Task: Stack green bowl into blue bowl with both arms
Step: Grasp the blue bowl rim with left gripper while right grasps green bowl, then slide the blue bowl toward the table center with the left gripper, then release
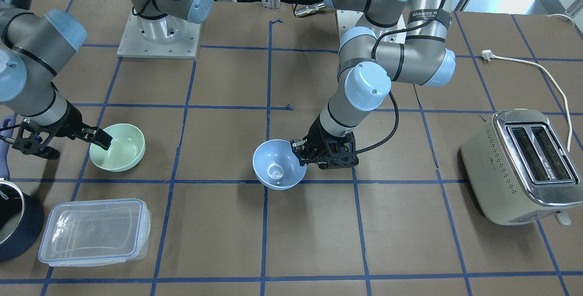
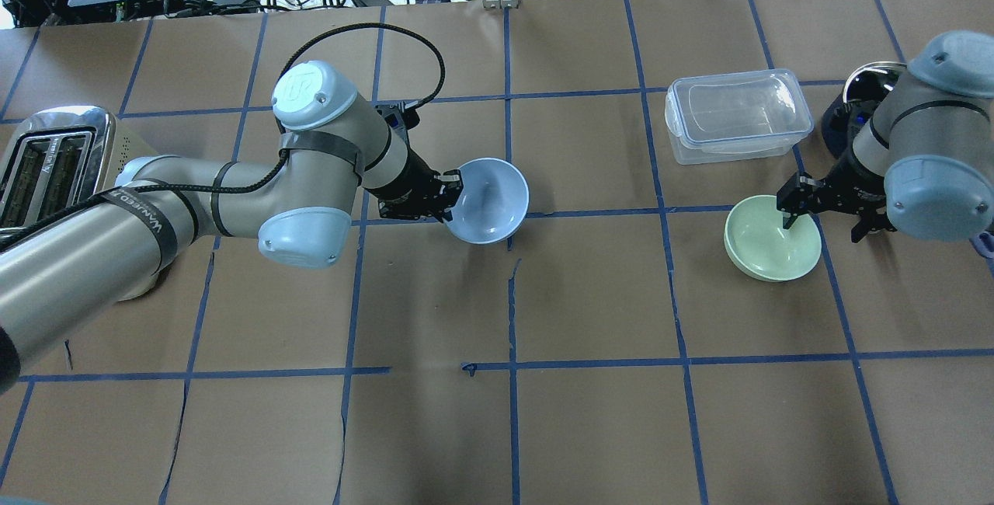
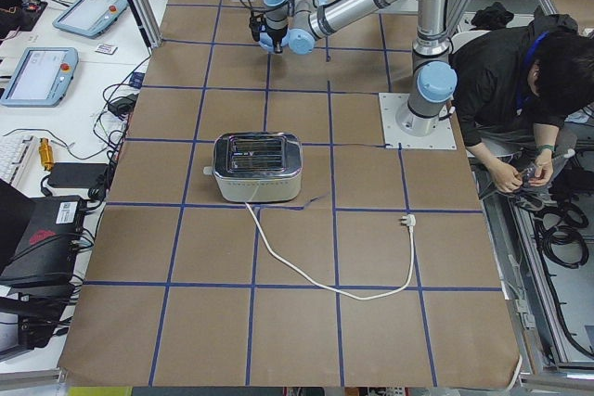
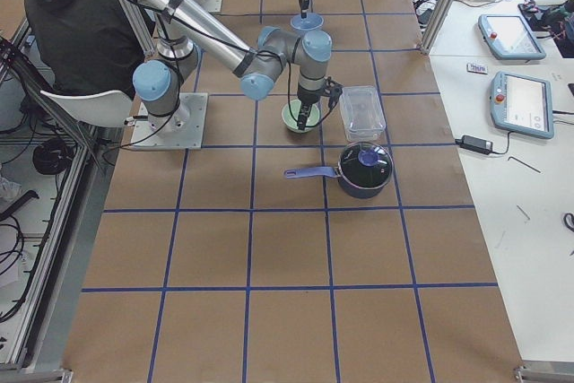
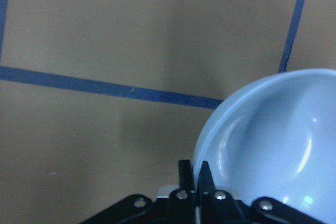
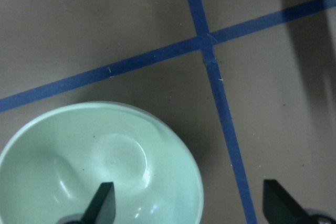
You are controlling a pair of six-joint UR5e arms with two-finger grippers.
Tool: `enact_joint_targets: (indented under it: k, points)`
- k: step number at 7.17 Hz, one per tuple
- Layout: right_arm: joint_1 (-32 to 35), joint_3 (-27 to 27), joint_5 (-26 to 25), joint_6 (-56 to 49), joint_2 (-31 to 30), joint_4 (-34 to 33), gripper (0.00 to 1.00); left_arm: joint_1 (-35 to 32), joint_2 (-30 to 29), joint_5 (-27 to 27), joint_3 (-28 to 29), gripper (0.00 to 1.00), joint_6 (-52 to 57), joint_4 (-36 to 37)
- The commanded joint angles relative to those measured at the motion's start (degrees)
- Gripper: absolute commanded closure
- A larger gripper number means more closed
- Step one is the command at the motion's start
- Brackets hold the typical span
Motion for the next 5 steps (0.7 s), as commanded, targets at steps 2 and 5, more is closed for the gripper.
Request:
enact_joint_targets:
  k: [2,5]
  points:
    - [-0.33,0.14,0.02,-0.30,2.29,-0.54,0.20,-3.94,-2.24,0.18,1.45,0.70,-3.76,0.49]
    - [-0.33,0.14,-0.24,-0.31,2.30,0.51,1.00,0.50,1.43,0.45,2.85,0.00,-1.84,-0.55]
